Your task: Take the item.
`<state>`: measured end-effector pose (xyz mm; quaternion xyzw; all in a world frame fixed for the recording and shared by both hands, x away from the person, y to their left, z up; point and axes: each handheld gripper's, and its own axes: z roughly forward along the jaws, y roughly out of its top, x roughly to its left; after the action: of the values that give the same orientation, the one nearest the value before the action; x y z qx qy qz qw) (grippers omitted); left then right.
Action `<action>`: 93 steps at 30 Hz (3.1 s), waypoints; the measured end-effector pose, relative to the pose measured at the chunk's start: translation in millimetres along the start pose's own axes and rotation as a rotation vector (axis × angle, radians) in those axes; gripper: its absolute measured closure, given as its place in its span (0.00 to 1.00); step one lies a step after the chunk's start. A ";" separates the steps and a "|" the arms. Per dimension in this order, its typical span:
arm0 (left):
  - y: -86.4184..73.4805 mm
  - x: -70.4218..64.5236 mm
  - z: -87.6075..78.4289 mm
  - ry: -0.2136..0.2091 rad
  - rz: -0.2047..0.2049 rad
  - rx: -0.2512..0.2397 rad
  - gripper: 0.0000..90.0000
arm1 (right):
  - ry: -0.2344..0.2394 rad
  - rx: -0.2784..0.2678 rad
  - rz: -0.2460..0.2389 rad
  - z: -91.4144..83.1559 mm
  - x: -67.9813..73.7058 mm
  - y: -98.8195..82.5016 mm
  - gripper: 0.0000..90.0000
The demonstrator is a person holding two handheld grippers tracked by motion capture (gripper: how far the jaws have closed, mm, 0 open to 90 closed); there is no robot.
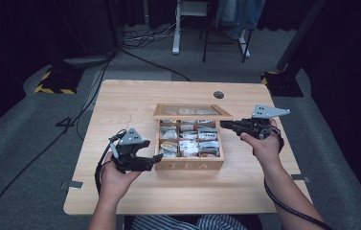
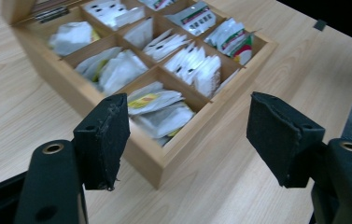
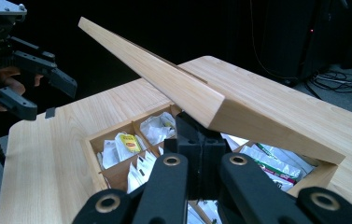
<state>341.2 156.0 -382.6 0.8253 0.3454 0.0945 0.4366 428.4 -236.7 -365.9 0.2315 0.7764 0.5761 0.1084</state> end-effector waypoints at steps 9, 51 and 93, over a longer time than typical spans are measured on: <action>15.2 -16.0 22.5 -0.095 0.036 -0.014 0.41 | 0.002 0.001 -0.001 -0.1 0.0 -0.1 1.00; 67.7 -52.1 154.5 -0.141 0.104 0.116 0.61 | 0.009 -0.001 -0.009 -0.6 0.1 0.1 1.00; 60.8 -45.1 183.4 -0.199 0.046 0.269 0.99 | 0.019 0.004 -0.006 1.6 0.3 -1.5 1.00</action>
<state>421.2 -16.8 -438.4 0.8893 0.2910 -0.0248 0.3519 428.6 -235.5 -367.8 0.2238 0.7792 0.5764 0.1025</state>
